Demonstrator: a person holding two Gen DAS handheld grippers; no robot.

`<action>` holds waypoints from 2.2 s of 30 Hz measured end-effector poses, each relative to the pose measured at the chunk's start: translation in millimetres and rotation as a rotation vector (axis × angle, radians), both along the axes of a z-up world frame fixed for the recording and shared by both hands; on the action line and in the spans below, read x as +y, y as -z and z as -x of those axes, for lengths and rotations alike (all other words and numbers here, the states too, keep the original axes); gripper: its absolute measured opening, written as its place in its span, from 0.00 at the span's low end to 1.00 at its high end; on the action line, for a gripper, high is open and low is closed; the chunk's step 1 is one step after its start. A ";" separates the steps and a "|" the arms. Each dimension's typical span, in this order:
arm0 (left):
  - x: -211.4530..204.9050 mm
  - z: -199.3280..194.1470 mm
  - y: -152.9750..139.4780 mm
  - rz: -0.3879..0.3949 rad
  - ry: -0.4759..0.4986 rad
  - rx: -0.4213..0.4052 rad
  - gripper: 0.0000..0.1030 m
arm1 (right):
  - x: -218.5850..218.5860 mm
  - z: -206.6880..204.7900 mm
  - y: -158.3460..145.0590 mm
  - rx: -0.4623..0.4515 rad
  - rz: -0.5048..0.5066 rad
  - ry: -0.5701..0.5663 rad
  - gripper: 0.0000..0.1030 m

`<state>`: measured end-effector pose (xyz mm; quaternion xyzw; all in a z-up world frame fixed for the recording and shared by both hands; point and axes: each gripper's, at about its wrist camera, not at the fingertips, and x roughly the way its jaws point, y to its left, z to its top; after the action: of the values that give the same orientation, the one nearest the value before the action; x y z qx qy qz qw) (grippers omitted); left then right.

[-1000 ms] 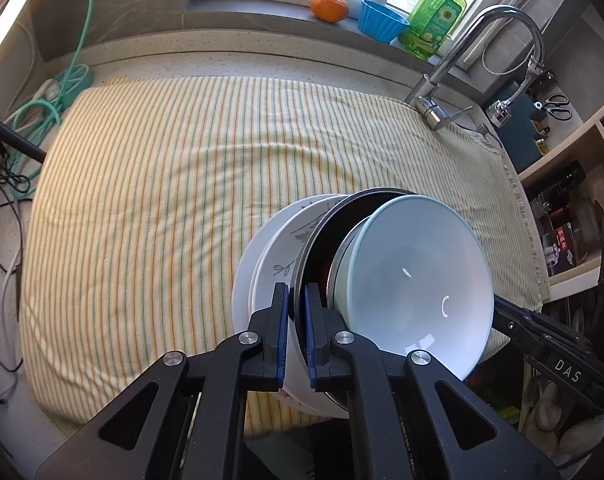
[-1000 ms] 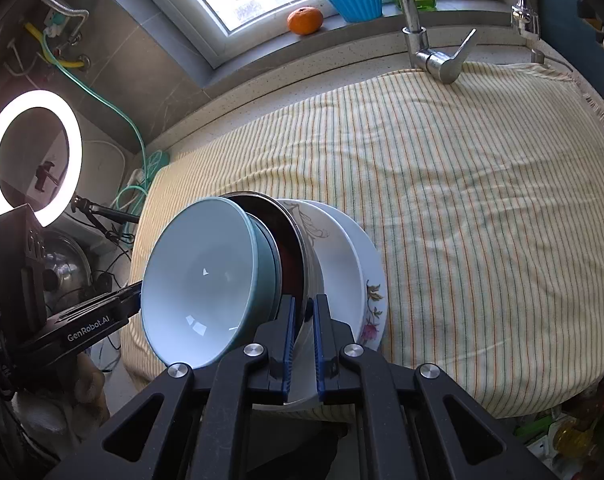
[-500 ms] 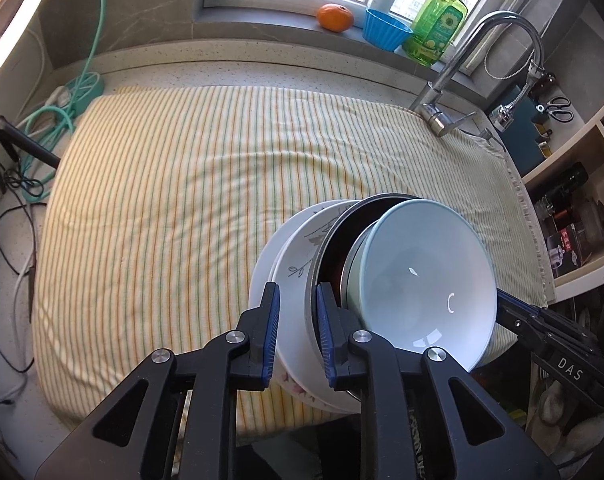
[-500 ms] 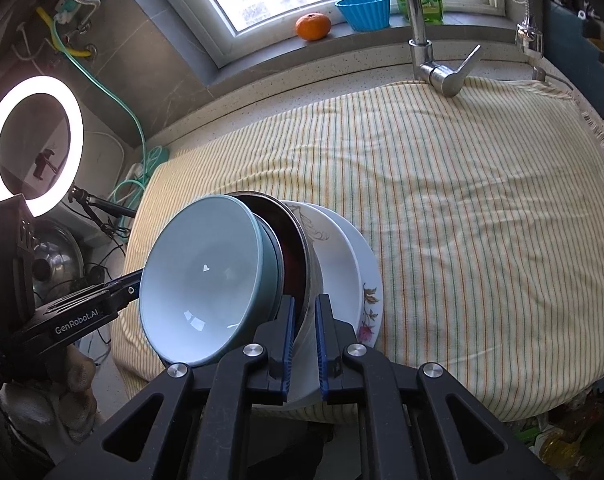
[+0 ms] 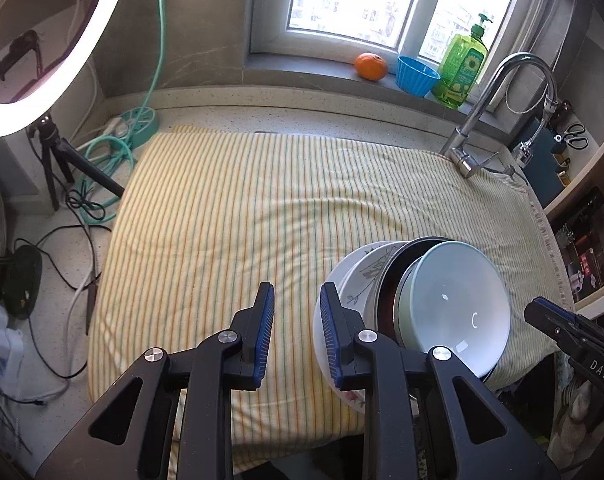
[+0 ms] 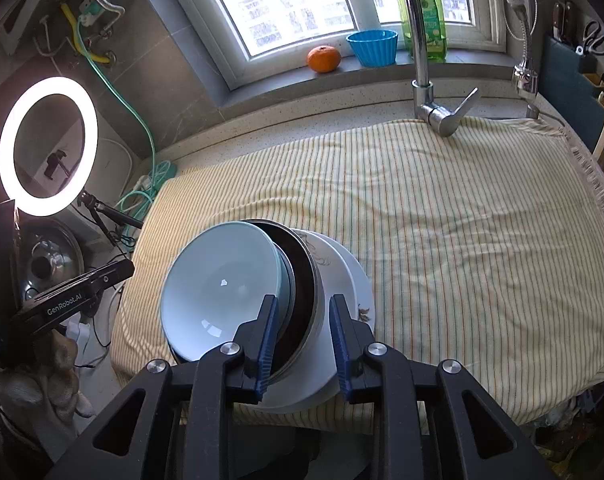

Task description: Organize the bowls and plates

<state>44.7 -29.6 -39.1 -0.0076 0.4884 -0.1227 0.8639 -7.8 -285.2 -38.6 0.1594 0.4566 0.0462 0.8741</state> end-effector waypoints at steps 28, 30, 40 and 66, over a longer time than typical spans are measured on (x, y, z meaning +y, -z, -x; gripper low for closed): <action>-42.7 90.7 -33.9 -0.068 0.013 -0.174 0.74 | 7.3 52.9 -26.4 -0.204 0.159 -0.023 0.73; -44.1 93.1 -34.9 -0.080 0.011 -0.192 0.77 | 7.8 56.5 -24.8 -0.216 0.171 -0.011 0.75; -39.8 98.5 -42.1 -0.070 0.002 -0.199 0.77 | 7.6 57.4 -27.0 -0.225 0.150 -0.010 0.75; -43.4 103.3 -44.7 -0.058 0.020 -0.203 0.77 | 3.1 62.7 -22.4 -0.204 0.148 -0.014 0.75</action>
<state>-58.5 -73.0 5.6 0.0349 0.4019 -0.1172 0.9075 -70.6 -282.1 -16.2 0.0855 0.3687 0.0345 0.9250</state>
